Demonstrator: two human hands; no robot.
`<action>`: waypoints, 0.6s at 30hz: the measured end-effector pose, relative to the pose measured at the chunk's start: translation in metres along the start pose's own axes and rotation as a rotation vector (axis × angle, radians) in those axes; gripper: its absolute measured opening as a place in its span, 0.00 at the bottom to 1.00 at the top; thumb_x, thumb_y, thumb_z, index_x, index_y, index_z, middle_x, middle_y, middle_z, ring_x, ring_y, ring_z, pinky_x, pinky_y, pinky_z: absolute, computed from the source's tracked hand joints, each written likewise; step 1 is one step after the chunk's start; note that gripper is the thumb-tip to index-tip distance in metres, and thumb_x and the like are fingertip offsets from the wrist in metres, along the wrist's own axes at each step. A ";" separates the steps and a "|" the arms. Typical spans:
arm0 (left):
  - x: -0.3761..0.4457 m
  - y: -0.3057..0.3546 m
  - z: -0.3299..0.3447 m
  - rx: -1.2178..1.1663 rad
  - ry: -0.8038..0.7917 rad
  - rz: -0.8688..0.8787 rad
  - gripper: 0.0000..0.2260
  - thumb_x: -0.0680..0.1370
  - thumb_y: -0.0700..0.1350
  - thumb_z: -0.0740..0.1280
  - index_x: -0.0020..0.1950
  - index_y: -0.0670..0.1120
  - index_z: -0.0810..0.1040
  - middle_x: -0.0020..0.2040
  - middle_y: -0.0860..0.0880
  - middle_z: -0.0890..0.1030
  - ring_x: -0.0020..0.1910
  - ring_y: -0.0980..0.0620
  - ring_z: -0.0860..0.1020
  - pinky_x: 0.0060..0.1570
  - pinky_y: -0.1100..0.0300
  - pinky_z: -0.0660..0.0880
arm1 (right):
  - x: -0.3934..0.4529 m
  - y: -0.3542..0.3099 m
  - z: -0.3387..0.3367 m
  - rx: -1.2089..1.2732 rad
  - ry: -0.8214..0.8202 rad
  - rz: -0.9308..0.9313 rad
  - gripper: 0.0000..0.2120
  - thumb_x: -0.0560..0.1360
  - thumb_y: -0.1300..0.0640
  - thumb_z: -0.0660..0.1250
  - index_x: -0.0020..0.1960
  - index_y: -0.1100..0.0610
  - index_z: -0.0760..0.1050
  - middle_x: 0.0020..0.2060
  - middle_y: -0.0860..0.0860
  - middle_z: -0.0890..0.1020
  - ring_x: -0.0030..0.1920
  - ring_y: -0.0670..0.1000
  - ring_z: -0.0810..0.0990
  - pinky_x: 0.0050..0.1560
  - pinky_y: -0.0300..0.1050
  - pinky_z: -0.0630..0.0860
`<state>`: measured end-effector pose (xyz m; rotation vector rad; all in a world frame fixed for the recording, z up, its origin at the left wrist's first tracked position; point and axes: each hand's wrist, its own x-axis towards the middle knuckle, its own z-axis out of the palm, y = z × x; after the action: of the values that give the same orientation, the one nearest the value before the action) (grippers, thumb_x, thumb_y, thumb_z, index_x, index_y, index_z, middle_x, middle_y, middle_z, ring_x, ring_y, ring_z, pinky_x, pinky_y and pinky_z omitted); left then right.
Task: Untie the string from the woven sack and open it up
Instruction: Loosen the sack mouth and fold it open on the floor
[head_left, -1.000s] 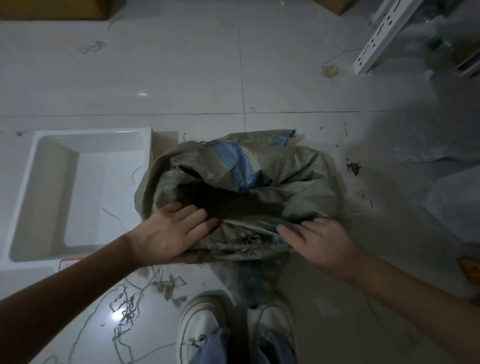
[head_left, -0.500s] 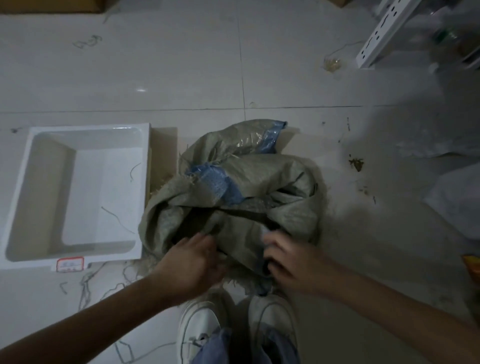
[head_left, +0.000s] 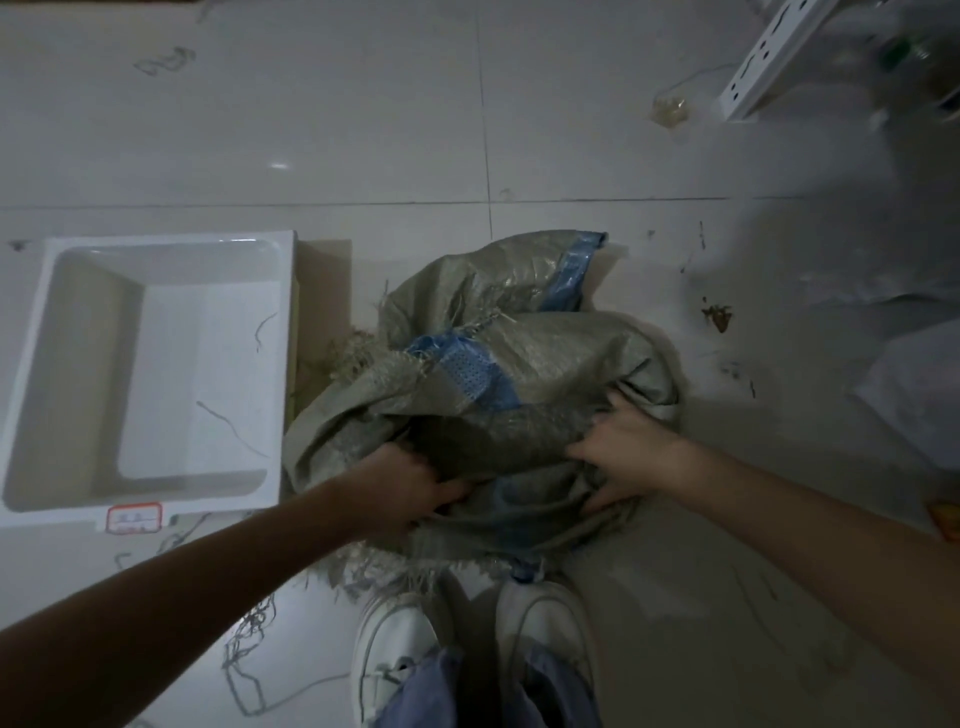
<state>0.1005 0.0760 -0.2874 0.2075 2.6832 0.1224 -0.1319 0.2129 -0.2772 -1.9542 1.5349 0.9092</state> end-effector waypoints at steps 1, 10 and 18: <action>-0.007 -0.002 0.000 -0.010 0.102 0.026 0.16 0.75 0.47 0.58 0.63 0.50 0.70 0.39 0.47 0.84 0.34 0.49 0.82 0.35 0.60 0.80 | -0.001 0.003 0.000 0.017 0.010 0.019 0.26 0.69 0.35 0.64 0.59 0.52 0.75 0.54 0.53 0.82 0.59 0.55 0.76 0.68 0.57 0.55; -0.039 -0.005 0.013 0.088 0.362 0.113 0.18 0.68 0.47 0.69 0.57 0.50 0.73 0.44 0.50 0.84 0.38 0.52 0.83 0.39 0.60 0.80 | -0.013 -0.006 0.023 -0.101 0.996 -0.299 0.10 0.75 0.65 0.59 0.36 0.55 0.67 0.28 0.51 0.74 0.29 0.51 0.73 0.35 0.43 0.70; -0.027 0.033 -0.027 0.021 0.556 -0.275 0.13 0.72 0.50 0.64 0.53 0.47 0.80 0.46 0.44 0.82 0.45 0.45 0.78 0.48 0.54 0.65 | -0.026 -0.026 -0.008 0.234 1.110 0.133 0.22 0.67 0.48 0.64 0.57 0.60 0.70 0.57 0.59 0.75 0.60 0.57 0.70 0.67 0.53 0.62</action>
<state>0.1165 0.1022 -0.2479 -0.2263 3.2312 0.0731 -0.1088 0.2301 -0.2535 -2.2906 2.1916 -0.4575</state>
